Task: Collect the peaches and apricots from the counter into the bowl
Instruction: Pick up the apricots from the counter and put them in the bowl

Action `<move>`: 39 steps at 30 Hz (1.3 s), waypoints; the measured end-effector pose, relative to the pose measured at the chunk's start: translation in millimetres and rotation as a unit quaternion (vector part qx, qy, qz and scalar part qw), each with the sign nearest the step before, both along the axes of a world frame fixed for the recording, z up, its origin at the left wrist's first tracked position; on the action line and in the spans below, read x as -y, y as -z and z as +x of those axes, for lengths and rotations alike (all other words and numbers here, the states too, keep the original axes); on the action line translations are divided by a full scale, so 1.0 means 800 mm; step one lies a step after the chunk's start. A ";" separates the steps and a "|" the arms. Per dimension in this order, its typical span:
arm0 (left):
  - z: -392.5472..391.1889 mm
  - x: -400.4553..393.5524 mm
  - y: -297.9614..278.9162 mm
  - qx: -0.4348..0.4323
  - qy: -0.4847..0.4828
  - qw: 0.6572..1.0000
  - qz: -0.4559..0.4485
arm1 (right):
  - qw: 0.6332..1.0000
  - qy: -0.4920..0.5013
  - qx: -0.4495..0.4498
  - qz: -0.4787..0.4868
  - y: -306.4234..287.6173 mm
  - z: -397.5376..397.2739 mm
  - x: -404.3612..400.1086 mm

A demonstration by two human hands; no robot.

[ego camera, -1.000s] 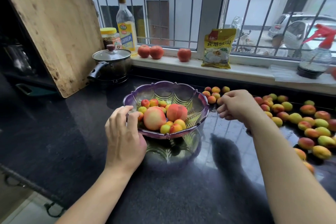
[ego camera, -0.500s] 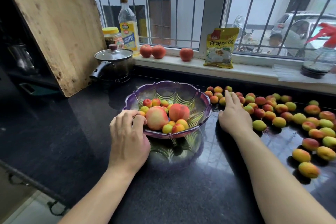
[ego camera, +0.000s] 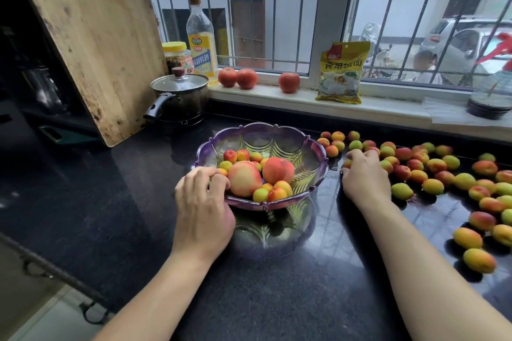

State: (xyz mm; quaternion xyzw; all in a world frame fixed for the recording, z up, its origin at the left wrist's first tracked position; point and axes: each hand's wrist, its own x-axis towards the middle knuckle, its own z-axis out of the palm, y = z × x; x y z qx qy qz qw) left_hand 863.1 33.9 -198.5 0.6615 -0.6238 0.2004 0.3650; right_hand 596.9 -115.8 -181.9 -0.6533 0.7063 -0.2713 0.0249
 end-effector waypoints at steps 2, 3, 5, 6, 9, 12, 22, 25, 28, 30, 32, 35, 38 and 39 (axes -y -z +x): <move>0.001 0.000 0.000 -0.002 0.002 1.000 -0.005 | 0.994 -0.032 0.096 -0.037 -0.021 0.002 -0.002; 0.001 0.000 0.000 -0.006 0.003 1.000 -0.008 | 0.986 -0.069 0.145 -0.051 -0.038 0.004 -0.006; 0.002 -0.001 0.000 -0.011 0.011 1.000 -0.014 | 0.960 -0.190 0.203 -0.033 -0.081 0.012 -0.018; 0.002 -0.001 0.000 -0.010 0.017 1.000 -0.017 | 0.941 -0.269 0.205 0.001 -0.102 0.019 -0.030; 0.000 -0.004 -0.003 -0.023 0.033 0.999 -0.033 | 0.890 -0.421 0.134 0.113 -0.136 0.054 -0.067; 0.000 -0.007 -0.004 -0.038 0.041 0.997 -0.050 | 0.899 -0.422 -0.010 0.116 -0.124 0.091 -0.087; 0.002 -0.009 -0.006 -0.036 0.066 0.996 -0.038 | 0.947 -0.311 0.055 0.053 -0.128 0.061 -0.063; 0.003 -0.010 -0.003 -0.025 0.101 0.993 -0.049 | 0.963 -0.257 0.046 0.065 -0.125 0.043 -0.051; -0.002 -0.008 -0.001 0.010 0.170 0.983 -0.066 | 0.974 -0.211 0.055 0.064 -0.120 0.031 -0.043; -0.007 -0.009 0.001 0.040 0.218 0.972 -0.078 | 0.982 -0.167 0.074 0.044 -0.109 0.025 -0.043; -0.007 -0.009 0.001 0.057 0.239 0.965 -0.089 | 0.993 -0.108 0.047 0.023 -0.090 0.014 -0.046; -0.006 -0.006 0.002 0.064 0.211 0.972 -0.085 | 0.996 -0.002 -0.077 0.042 -0.046 -0.020 -0.058; -0.007 -0.006 -0.001 0.051 0.184 0.979 -0.066 | 0.994 0.054 -0.086 0.034 -0.008 -0.056 -0.069; -0.008 -0.007 -0.003 0.044 0.178 0.981 -0.059 | 0.995 0.060 -0.075 0.041 0.000 -0.064 -0.070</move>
